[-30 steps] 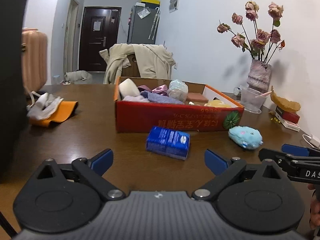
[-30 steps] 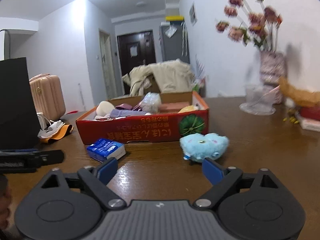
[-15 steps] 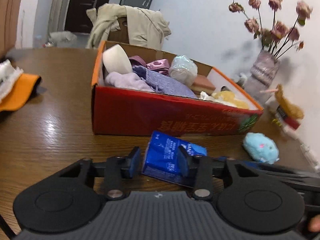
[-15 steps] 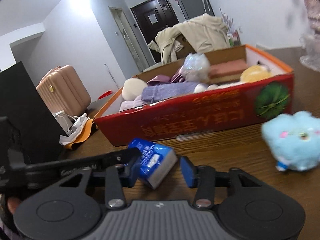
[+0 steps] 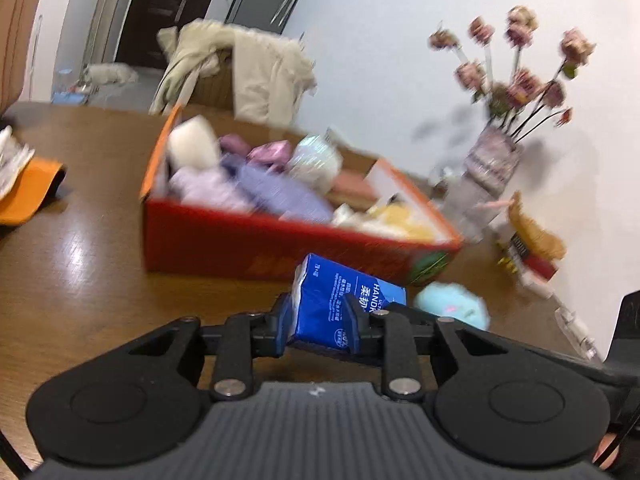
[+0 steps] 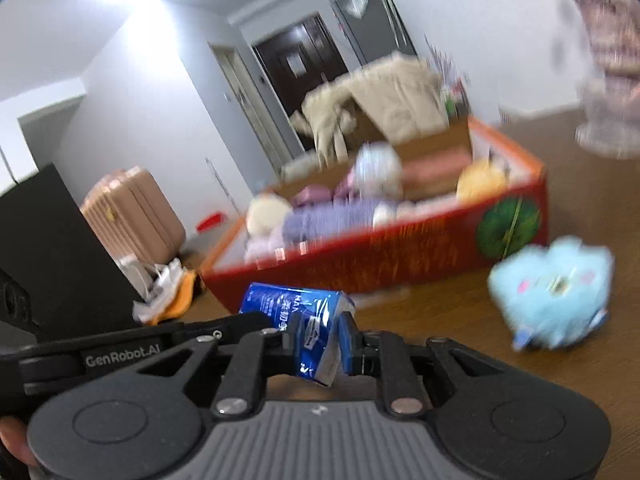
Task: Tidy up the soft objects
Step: 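Carry the blue carton into the box and open both tools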
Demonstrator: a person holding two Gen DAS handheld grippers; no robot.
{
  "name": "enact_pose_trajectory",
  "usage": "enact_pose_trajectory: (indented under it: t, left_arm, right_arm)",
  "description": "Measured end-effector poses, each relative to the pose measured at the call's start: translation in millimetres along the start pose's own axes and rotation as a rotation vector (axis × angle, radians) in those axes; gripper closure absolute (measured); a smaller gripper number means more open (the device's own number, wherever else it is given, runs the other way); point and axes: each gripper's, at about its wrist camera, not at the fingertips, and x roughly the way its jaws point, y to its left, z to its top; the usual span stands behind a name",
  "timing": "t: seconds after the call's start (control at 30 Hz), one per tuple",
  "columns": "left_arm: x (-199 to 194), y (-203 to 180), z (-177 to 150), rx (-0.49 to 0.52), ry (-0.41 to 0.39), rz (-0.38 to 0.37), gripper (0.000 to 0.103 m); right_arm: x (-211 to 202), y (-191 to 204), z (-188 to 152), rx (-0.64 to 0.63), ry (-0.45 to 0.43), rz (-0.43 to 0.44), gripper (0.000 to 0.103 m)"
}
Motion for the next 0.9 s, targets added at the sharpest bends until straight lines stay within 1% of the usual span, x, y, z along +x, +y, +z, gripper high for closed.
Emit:
enact_pose_trajectory:
  t: [0.07, 0.13, 0.2, 0.27, 0.37, 0.4, 0.47, 0.53, 0.6, 0.63, 0.7, 0.73, 0.77, 0.83, 0.9]
  left_arm:
    - [1, -16, 12, 0.024, -0.022, -0.016, 0.076]
    - [12, -33, 29, 0.043, -0.025, -0.026, 0.076]
    - [33, -48, 50, 0.052, -0.027, -0.018, 0.076]
    - [59, -54, 69, 0.032, -0.016, -0.016, 0.076]
    - [106, -47, 95, -0.044, 0.033, -0.002, 0.076]
    - [121, -42, 101, -0.067, 0.044, 0.007, 0.076]
    - [148, -29, 109, -0.120, 0.087, 0.019, 0.079]
    - [173, -16, 111, -0.168, 0.135, 0.021, 0.080]
    - [191, -11, 107, -0.147, 0.184, 0.021, 0.080]
    - [196, -12, 104, -0.127, 0.194, 0.026, 0.077]
    - [196, -13, 101, -0.097, 0.184, 0.033, 0.076]
    - [194, -12, 101, -0.089, 0.177, 0.033, 0.073]
    - [190, -13, 101, -0.081, 0.173, 0.032, 0.067]
    - [176, -15, 104, -0.051, 0.146, 0.037, 0.063]
    - [156, -20, 108, -0.007, 0.107, 0.044, 0.063]
  right_arm:
    - [-13, -5, 15, -0.030, -0.051, 0.002, 0.085]
    - [-17, -17, 35, -0.038, -0.080, -0.003, 0.085]
    - [-10, -31, 59, -0.051, -0.076, -0.012, 0.085]
    - [4, -43, 83, -0.071, -0.065, -0.026, 0.085]
    - [43, -67, 118, -0.061, 0.001, -0.039, 0.085]
    - [56, -72, 125, -0.061, 0.021, -0.040, 0.085]
    - [88, -87, 139, -0.047, 0.076, -0.055, 0.085]
    - [115, -97, 147, -0.044, 0.121, -0.081, 0.086]
    - [137, -101, 150, -0.070, 0.169, -0.130, 0.085]
    - [143, -102, 149, -0.075, 0.181, -0.139, 0.084]
    - [147, -101, 148, -0.090, 0.176, -0.146, 0.083]
    - [149, -100, 148, -0.101, 0.174, -0.147, 0.082]
    - [148, -100, 149, -0.101, 0.166, -0.147, 0.080]
    - [143, -101, 152, -0.099, 0.162, -0.141, 0.080]
    - [131, -98, 155, -0.116, 0.131, -0.148, 0.080]
